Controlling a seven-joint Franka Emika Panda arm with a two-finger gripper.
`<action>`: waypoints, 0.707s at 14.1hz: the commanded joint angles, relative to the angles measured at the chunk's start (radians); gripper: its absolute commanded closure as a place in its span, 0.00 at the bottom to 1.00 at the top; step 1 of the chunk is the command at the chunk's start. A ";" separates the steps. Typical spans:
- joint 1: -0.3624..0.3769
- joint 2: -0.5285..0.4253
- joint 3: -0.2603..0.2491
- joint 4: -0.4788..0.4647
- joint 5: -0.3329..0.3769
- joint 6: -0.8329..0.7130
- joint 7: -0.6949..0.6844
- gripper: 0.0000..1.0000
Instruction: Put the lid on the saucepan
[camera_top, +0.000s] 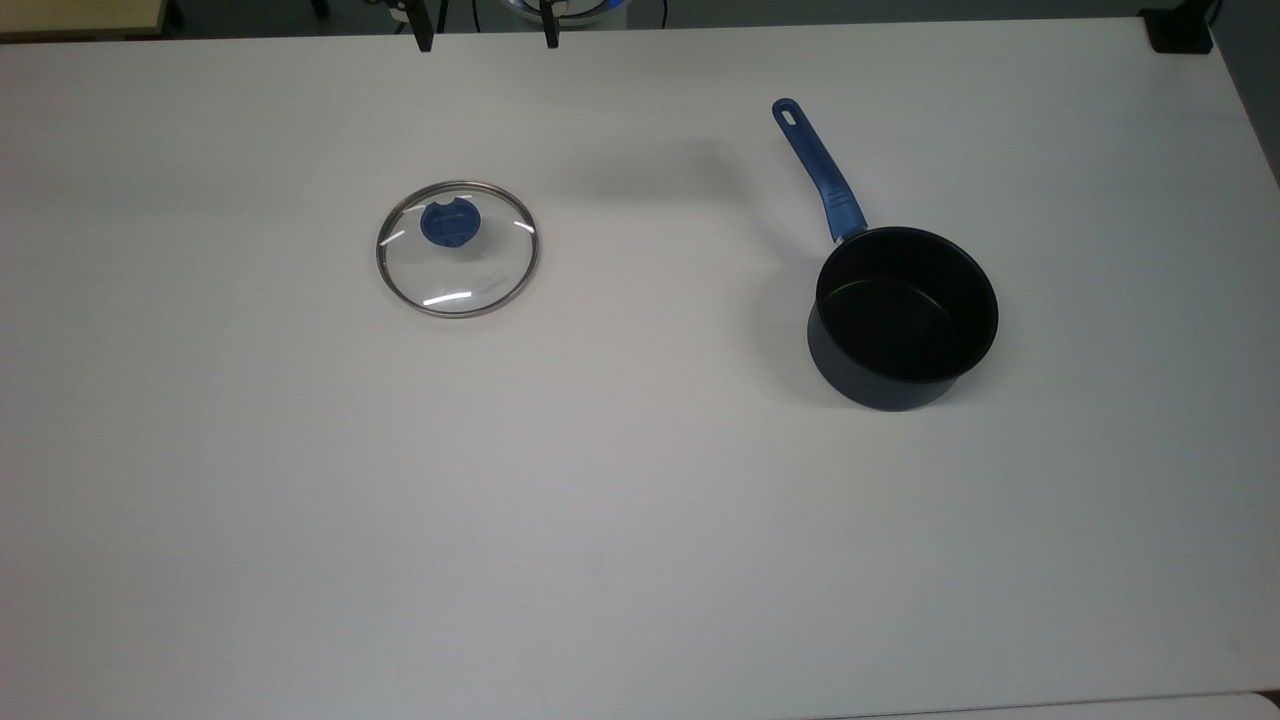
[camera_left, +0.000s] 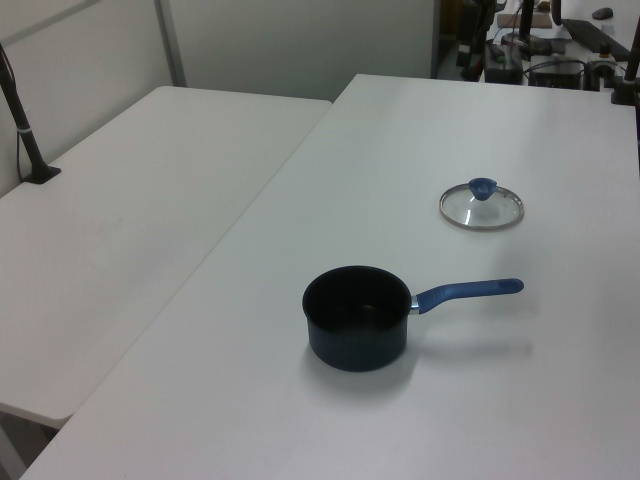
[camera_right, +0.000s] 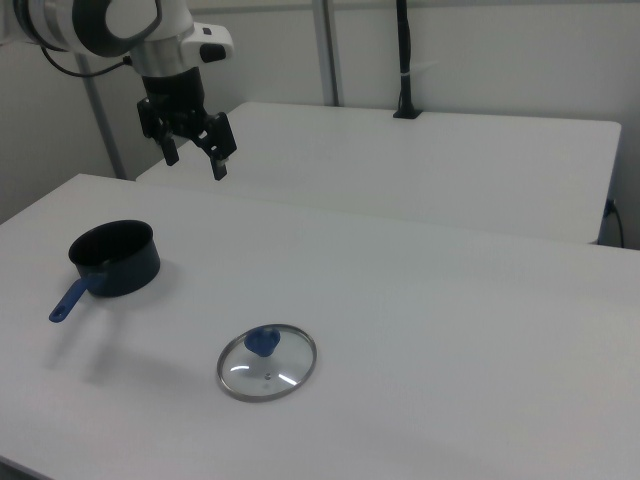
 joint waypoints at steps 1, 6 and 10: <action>0.012 -0.008 -0.006 0.015 -0.013 -0.031 -0.007 0.00; 0.012 -0.008 -0.006 0.015 -0.013 -0.031 -0.008 0.00; 0.012 -0.010 -0.009 0.012 -0.013 -0.032 -0.019 0.00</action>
